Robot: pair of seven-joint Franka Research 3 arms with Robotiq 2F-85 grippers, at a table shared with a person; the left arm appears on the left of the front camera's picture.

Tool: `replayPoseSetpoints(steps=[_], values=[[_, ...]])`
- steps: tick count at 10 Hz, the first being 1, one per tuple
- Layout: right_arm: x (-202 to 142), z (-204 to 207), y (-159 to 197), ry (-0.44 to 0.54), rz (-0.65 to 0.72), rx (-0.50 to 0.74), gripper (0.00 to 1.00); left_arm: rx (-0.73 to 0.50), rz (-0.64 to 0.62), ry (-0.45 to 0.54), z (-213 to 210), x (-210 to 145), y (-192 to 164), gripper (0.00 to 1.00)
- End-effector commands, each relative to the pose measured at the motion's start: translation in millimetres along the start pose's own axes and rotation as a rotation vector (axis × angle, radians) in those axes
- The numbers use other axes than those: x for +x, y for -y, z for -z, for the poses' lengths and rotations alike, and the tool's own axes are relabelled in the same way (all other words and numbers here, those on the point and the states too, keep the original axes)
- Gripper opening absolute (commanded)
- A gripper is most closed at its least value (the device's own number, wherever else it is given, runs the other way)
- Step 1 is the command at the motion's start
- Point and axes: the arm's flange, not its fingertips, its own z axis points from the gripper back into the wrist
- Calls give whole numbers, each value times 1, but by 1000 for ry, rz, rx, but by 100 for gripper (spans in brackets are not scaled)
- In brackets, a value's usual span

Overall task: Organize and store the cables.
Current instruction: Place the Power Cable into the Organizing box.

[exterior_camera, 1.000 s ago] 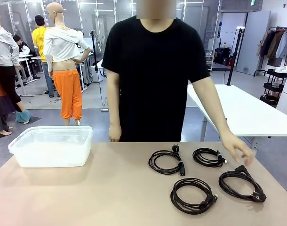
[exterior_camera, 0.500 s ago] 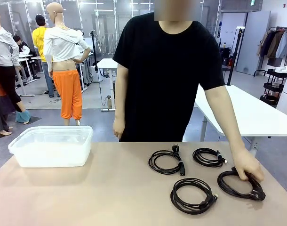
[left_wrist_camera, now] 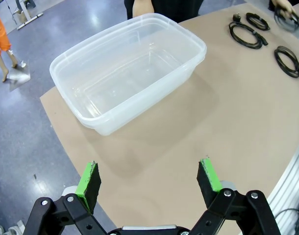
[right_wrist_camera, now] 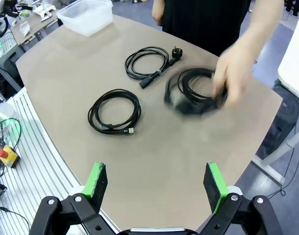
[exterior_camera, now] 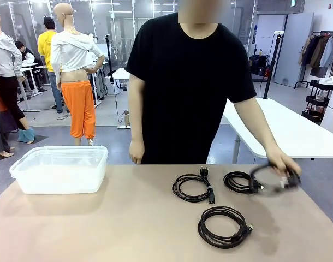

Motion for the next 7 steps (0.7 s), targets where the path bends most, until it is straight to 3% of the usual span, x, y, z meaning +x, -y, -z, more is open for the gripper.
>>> replayPoseSetpoints(steps=[1, 4, 7], values=[[1, -1, 3, 8, -19, 5, 100, -16, 19, 13, -1, -1, -4, 100], [0, 0, 0, 2, 0, 1, 100, -16, 19, 13, -1, -1, -4, 100], [87, 61, -2, -244, 33, -107, 100, -16, 19, 13, -1, -1, -4, 100]])
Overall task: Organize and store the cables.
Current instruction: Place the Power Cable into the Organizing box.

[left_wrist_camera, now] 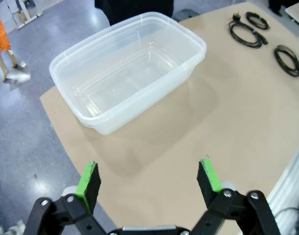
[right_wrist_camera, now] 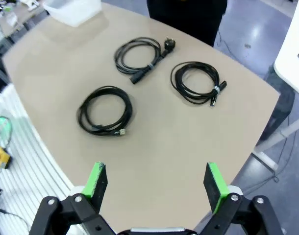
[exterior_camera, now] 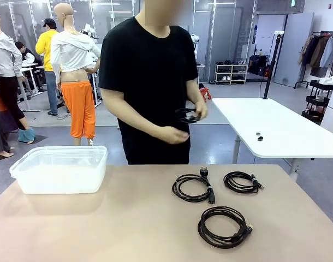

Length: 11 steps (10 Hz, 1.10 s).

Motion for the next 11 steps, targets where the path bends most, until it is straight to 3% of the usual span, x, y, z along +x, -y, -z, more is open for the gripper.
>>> replayPoseSetpoints(steps=[1, 3, 5, 8, 11], values=[[77, 46, -1, -183, 2, -19, 100, -16, 16, 16, -1, -1, -4, 100], [133, 109, -9, -331, 82, -24, 100, -16, 16, 16, -1, -1, -4, 100], [172, 171, -20, -386, 185, -145, 100, -16, 16, 16, -1, -1, -4, 100], [186, 243, -35, -427, 303, -249, 100, -16, 16, 16, -1, -1, -4, 100], [181, 280, -48, -440, 339, -312, 100, -16, 16, 16, -1, -1, -4, 100]])
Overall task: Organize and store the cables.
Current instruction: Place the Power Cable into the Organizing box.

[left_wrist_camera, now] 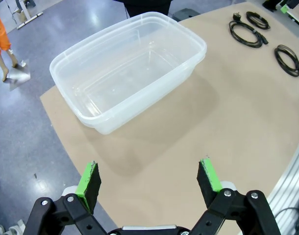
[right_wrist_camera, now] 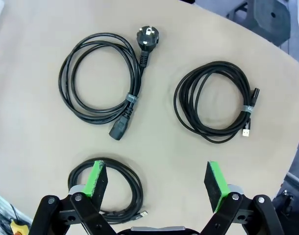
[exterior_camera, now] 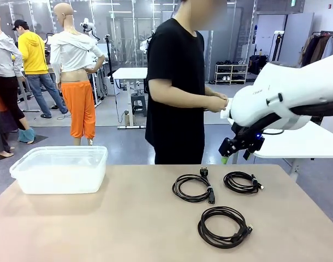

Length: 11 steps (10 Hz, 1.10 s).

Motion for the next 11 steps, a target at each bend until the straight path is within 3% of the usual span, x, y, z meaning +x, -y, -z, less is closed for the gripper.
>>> replayPoseSetpoints(steps=[1, 8, 11], values=[[4, 1, -8, 19, 49, -69, 100, -16, 16, 18, -1, -1, -4, 100], [1, 3, -4, 2, 14, -24, 100, -16, 16, 18, -1, -1, -4, 100], [33, 78, -21, -42, 151, 10, 100, -16, 16, 18, -1, -1, -4, 100]])
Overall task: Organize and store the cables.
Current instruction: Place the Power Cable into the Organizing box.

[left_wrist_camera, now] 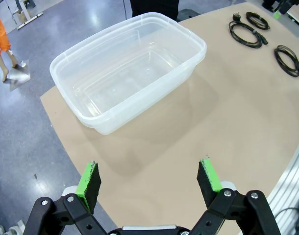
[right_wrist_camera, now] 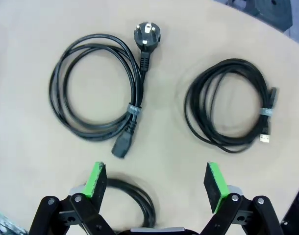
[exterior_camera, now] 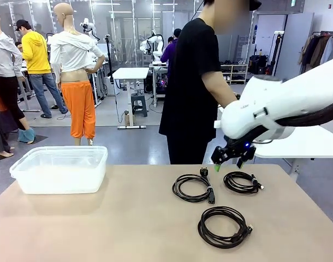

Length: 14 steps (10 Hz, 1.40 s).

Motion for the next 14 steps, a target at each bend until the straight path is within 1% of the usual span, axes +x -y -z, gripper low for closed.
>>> replayPoseSetpoints(steps=[1, 2, 4, 6, 7, 9, 11, 12, 13, 14], values=[[27, 31, -15, -1, 72, 6, 100, -16, 15, 15, 0, -1, -4, 100], [33, 44, -20, -24, 86, -29, 100, -16, 15, 15, 0, -1, -4, 100], [42, 74, -27, -78, 127, -15, 100, -16, 15, 15, 0, -1, -4, 100], [43, 87, -35, -121, 146, -3, 100, -16, 15, 15, 0, -1, -4, 100], [42, 95, -36, -150, 158, -28, 100, -16, 15, 15, 0, -1, -4, 100], [41, 105, -41, -164, 189, -49, 100, -16, 15, 15, 0, -1, -4, 100], [42, 109, -42, -169, 181, -64, 100, -16, 15, 15, 0, -1, -4, 100], [44, 112, -41, -172, 182, -68, 81, -16, 15, 15, 0, -1, -4, 100], [46, 116, -40, -181, 181, -71, 61, -16, 15, 15, 0, -1, -4, 100], [48, 119, -37, -178, 185, -79, 27, -16, 15, 15, 0, -1, -4, 100]])
